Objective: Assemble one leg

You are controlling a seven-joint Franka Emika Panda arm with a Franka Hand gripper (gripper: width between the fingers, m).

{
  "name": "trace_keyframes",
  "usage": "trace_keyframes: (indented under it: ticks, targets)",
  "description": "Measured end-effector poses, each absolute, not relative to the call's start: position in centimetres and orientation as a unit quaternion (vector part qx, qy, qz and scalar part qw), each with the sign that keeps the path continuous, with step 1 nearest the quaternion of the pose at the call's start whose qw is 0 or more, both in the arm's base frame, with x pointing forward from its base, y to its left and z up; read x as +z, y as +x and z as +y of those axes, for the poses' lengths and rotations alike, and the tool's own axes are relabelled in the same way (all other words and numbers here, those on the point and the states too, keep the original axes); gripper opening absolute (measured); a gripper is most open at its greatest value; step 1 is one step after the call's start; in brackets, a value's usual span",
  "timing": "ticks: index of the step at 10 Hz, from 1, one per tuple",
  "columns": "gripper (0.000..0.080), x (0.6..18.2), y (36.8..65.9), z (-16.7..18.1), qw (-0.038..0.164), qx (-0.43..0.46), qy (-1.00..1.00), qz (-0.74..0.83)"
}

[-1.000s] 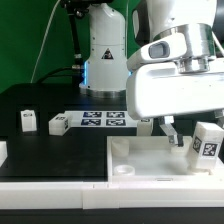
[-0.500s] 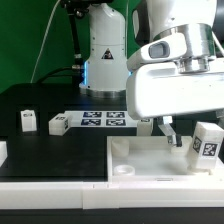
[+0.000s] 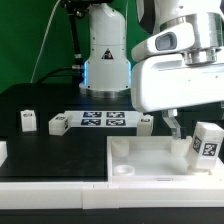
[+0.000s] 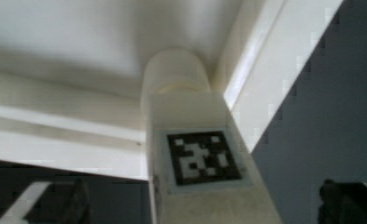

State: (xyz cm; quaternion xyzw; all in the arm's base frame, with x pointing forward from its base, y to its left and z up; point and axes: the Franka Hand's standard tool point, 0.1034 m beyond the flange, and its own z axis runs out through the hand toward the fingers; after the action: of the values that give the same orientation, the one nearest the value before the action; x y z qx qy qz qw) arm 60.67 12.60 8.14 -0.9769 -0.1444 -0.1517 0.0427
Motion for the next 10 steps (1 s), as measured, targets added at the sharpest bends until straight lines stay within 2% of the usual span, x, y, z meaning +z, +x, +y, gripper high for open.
trace_keyframes:
  ticks: [2, 3, 4, 10]
  targets:
    - [0.0649, 8.4, 60.0, 13.4, 0.055, -0.033, -0.988, -0.14]
    - [0.0649, 8.7, 60.0, 12.9, 0.053, 0.002, -0.991, -0.123]
    - [0.0649, 9.2, 60.0, 12.0, 0.041, 0.044, -0.992, -0.111]
    - [0.0649, 9.0, 60.9, 12.5, 0.04, 0.06, -0.992, -0.101]
